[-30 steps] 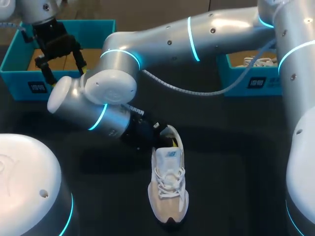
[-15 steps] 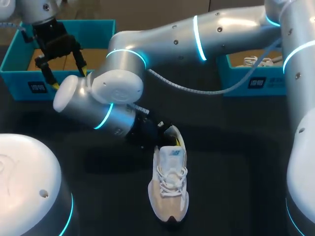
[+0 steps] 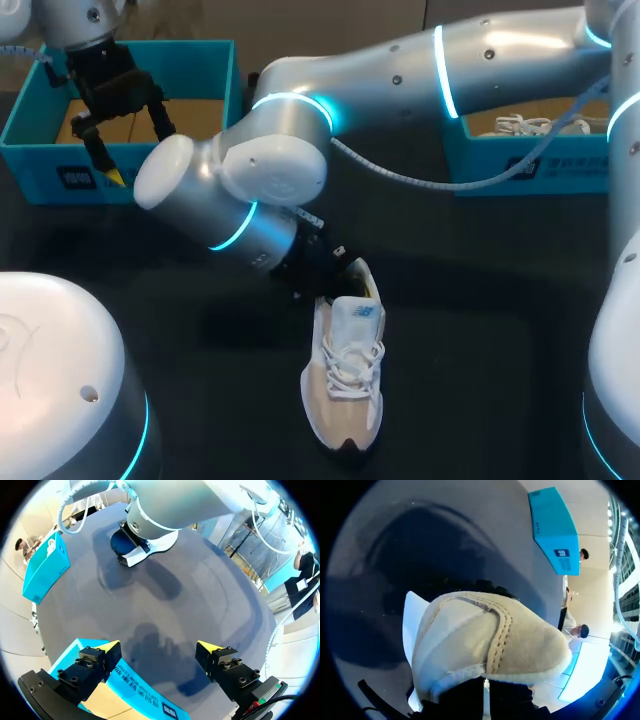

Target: Take the shoe out of the shoebox, open the shoe tongue, remove and reinsert the insole, then place the shoe into the shoebox

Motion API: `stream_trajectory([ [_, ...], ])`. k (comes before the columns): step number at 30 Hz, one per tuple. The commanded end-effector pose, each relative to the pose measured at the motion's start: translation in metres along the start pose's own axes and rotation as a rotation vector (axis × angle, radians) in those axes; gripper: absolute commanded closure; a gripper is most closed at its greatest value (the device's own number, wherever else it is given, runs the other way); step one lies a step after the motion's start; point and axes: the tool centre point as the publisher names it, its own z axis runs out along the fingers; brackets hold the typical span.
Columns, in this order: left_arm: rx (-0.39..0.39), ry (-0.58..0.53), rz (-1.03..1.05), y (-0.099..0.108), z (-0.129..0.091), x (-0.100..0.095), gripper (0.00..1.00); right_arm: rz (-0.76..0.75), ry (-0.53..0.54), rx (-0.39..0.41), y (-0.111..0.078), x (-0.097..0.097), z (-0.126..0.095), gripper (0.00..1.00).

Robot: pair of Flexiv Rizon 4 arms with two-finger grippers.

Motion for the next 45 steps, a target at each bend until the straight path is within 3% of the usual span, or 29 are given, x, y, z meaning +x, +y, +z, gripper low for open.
stream_trajectory([
  [1,-0.002,0.000,0.000,0.000,0.000,0.000,0.00,-0.009,0.082,0.009,0.006,0.010,0.025,1.00],
  [9,-0.002,0.000,0.000,0.000,0.000,0.000,0.00,-0.017,0.172,0.040,0.004,0.021,0.036,1.00],
  [18,-0.002,0.000,0.000,0.000,0.000,0.000,0.00,-0.123,0.319,0.094,0.010,0.021,0.031,1.00],
  [29,-0.002,0.000,0.000,0.000,0.000,0.000,0.00,-0.067,0.213,0.032,-0.006,-0.003,-0.010,1.00],
  [35,-0.002,0.000,0.000,0.000,0.000,0.000,0.00,-0.042,0.142,0.002,-0.009,0.001,-0.021,1.00],
  [45,-0.002,0.000,0.000,0.000,0.000,0.000,0.00,0.043,0.192,-0.024,-0.013,-0.006,-0.028,1.00],
])
